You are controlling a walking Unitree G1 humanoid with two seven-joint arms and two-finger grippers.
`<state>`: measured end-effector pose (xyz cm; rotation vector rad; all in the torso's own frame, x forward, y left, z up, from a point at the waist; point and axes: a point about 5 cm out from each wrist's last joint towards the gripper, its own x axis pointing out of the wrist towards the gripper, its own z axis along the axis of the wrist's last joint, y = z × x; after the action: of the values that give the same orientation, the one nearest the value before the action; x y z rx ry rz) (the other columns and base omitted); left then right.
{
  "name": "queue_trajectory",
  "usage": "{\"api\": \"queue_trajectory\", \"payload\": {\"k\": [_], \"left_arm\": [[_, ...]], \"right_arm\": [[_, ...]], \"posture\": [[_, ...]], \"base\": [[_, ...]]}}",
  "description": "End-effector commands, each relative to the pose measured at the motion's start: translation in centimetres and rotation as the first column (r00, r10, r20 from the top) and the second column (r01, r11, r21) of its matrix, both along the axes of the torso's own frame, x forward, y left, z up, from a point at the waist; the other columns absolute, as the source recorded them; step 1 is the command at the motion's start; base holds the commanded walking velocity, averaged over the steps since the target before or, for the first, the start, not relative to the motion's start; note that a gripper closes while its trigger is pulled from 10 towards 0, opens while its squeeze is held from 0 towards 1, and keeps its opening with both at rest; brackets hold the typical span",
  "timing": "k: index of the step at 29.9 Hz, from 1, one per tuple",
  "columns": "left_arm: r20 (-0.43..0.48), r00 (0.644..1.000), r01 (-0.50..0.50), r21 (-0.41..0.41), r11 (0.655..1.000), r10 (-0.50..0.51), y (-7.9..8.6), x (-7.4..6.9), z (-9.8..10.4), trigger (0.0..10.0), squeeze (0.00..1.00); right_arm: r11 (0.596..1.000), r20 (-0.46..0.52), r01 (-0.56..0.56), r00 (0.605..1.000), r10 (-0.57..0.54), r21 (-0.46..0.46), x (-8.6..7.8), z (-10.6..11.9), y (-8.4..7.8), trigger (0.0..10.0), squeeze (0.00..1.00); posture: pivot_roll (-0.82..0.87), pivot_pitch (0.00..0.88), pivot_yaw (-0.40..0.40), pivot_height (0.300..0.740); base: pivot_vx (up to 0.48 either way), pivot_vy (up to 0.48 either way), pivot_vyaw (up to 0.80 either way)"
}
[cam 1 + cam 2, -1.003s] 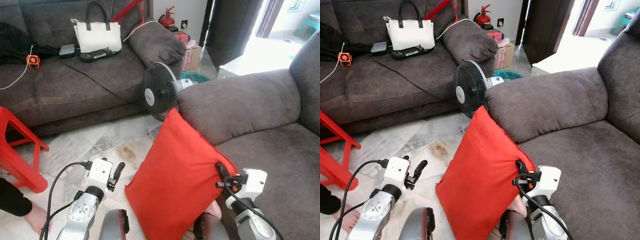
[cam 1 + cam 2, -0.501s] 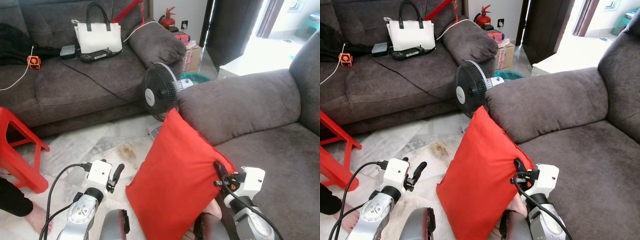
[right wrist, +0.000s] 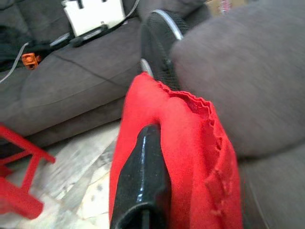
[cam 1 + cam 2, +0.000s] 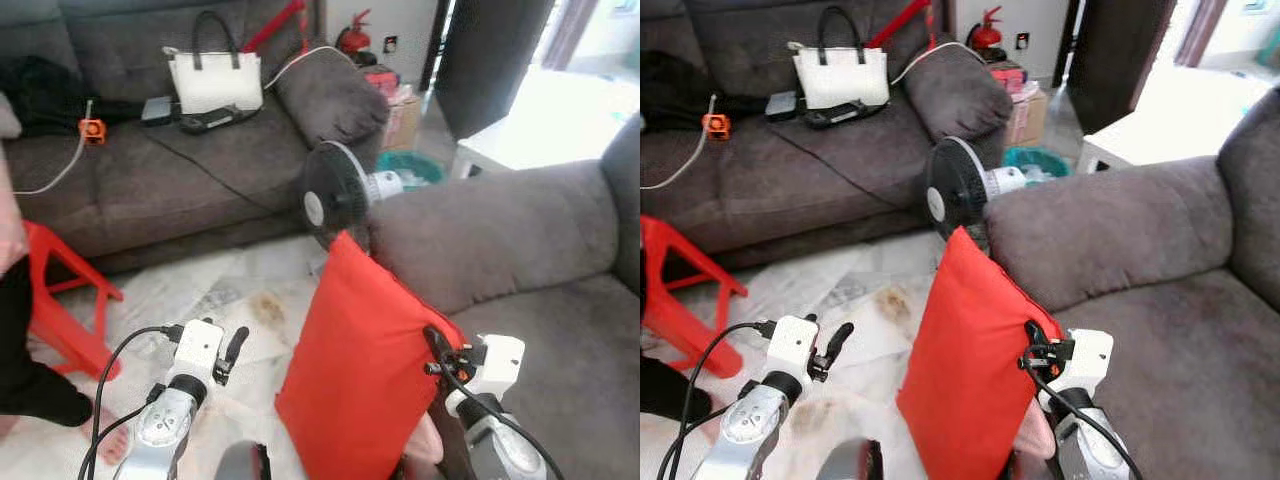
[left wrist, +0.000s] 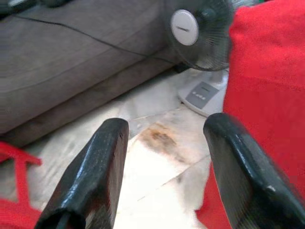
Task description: Move the pillow to the sofa from floor
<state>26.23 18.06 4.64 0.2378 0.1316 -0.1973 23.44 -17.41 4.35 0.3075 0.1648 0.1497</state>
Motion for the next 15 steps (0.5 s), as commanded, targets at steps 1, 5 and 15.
{"api": "queue_trajectory", "payload": {"k": [1, 5, 15], "left_arm": [[0.010, 1.000, 0.007, 0.009, 1.000, -0.007, 0.09, 0.14, 0.37, 10.0, 0.00], [0.009, 1.000, 0.009, 0.009, 1.000, -0.009, 0.05, 0.11, 0.37, 10.0, 0.00], [0.008, 1.000, 0.009, 0.013, 1.000, -0.009, 0.09, 0.09, 0.35, 10.0, 0.00]], "right_arm": [[1.000, 0.144, 0.015, 0.989, -0.012, -0.020, 1.21, 2.99, -0.48, 10.0, 0.00], [1.000, 0.138, 0.013, 0.990, -0.009, -0.022, 1.26, 2.90, -0.49, 10.0, 0.00], [1.000, 0.138, 0.016, 0.990, -0.013, -0.023, 1.46, 2.91, -0.47, 10.0, 0.00]], "posture": [[0.11, 0.000, -0.033, 0.718], [0.11, 0.000, -0.034, 0.718], [0.11, 0.000, -0.034, 0.740]], "base": [[0.000, 0.000, 0.00], [0.000, 0.000, 0.00], [0.000, 0.000, 0.00]]}}
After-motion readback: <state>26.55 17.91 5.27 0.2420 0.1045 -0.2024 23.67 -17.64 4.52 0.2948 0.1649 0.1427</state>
